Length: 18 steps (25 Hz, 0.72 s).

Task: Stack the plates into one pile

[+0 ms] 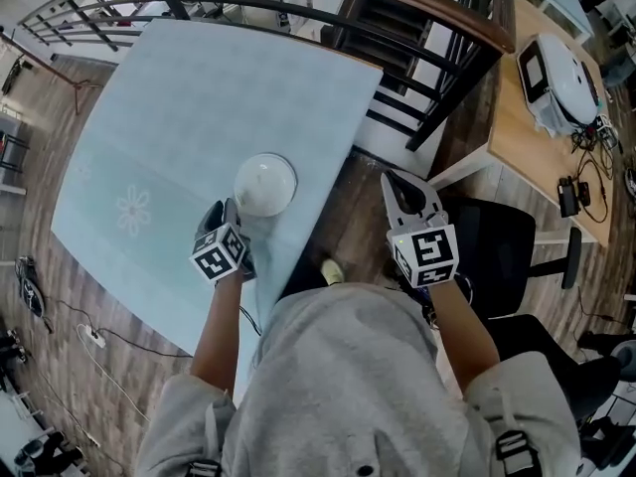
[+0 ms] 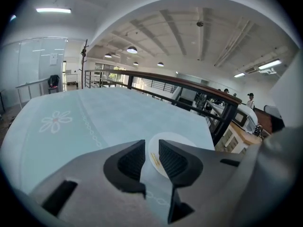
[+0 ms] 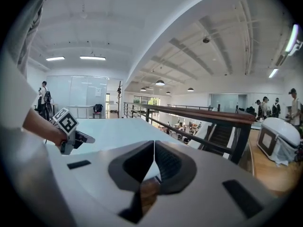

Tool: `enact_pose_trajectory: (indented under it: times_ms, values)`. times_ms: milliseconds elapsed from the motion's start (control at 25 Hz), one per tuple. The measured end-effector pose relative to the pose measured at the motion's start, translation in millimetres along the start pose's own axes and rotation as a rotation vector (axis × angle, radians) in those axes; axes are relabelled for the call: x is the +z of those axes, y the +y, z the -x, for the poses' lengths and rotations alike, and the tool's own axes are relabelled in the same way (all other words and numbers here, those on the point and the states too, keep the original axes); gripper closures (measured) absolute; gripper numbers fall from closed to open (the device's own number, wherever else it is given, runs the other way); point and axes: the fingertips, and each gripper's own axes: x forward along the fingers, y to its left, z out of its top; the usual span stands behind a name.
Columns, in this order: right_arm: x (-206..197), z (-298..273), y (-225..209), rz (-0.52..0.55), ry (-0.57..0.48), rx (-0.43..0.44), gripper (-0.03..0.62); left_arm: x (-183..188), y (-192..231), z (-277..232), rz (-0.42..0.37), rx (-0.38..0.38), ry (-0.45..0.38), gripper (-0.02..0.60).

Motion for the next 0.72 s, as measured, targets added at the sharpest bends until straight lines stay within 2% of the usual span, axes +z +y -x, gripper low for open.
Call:
enact_pose_trajectory:
  times_ms: [120, 200, 440, 560, 720]
  values:
    - [-2, 2, 10, -0.01, -0.004, 0.039, 0.566, 15, -17, 34, -0.028, -0.015, -0.083, 0.505]
    - [1, 4, 21, -0.013, -0.012, 0.073, 0.566, 26, -30, 57, -0.076, -0.023, -0.13, 0.527]
    - [18, 9, 54, 0.004, -0.047, 0.183, 0.566, 41, -66, 117, -0.188, -0.041, -0.209, 0.563]
    - [24, 14, 66, 0.002, -0.065, 0.232, 0.566, 42, -77, 139, -0.177, -0.039, -0.252, 0.563]
    - [31, 19, 80, 0.0, -0.087, 0.273, 0.566, 36, -78, 158, -0.143, -0.028, -0.256, 0.563]
